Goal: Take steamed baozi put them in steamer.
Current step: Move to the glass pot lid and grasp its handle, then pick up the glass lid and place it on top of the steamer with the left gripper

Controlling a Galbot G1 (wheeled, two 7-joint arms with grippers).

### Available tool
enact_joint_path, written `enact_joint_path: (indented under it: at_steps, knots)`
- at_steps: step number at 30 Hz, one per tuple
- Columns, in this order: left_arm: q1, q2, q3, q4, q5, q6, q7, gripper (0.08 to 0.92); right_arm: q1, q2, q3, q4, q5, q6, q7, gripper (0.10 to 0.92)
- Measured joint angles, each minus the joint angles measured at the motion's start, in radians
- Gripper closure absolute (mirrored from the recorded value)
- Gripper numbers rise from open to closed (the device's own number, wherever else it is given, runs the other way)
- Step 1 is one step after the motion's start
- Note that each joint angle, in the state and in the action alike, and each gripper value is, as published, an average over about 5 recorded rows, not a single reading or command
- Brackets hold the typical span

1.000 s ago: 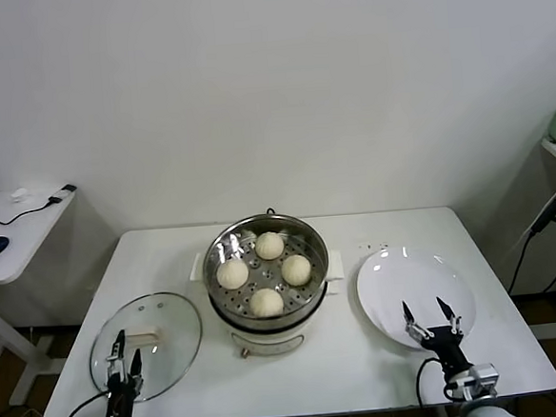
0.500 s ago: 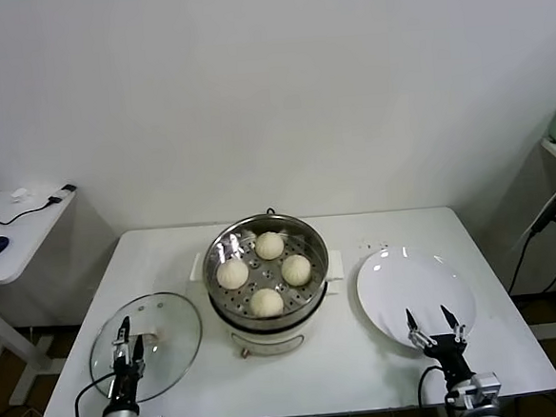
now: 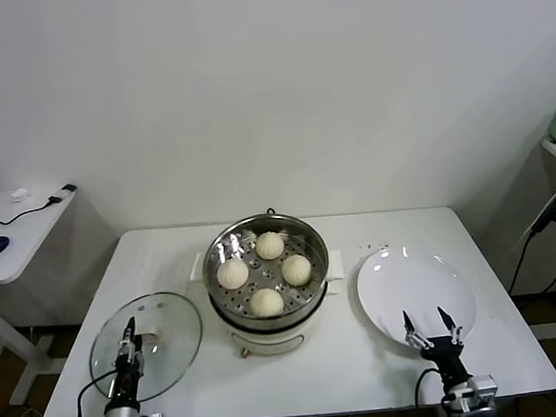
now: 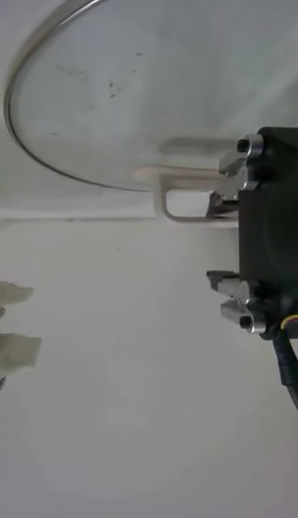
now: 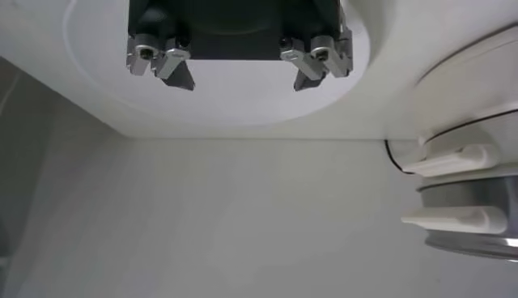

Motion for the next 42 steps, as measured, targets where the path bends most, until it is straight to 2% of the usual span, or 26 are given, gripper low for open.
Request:
enact_joint_path:
  at_steps: [8, 12, 18, 26, 35, 42]
  knots:
    - [-0.016, 0.0, -0.001, 0.025, 0.001, -0.003, -0.013, 0.762, -0.005, 0.005, -0.01, 0.008, 0.0, -0.002, 0.006, 0.202]
    - [-0.01, 0.001, -0.002, 0.019, -0.008, -0.004, -0.012, 0.853, -0.003, 0.001, -0.008, 0.012, -0.001, -0.007, 0.007, 0.203]
    - [0.015, 0.014, -0.013, -0.043, -0.043, 0.005, 0.009, 0.868, -0.001, -0.003, -0.003, 0.023, -0.006, -0.013, 0.008, 0.203]
    - [0.068, 0.072, -0.044, -0.226, -0.146, 0.058, 0.089, 0.868, 0.0, -0.005, 0.012, 0.04, -0.024, -0.032, 0.014, 0.202]
    - [0.07, 0.15, -0.012, -0.486, -0.226, 0.228, 0.266, 0.868, -0.007, -0.004, 0.026, 0.058, -0.06, -0.061, 0.02, 0.202]
    - [0.004, 0.164, 0.137, -0.62, -0.176, 0.41, 0.424, 0.868, -0.007, -0.001, 0.018, 0.063, -0.09, -0.06, 0.02, 0.203]
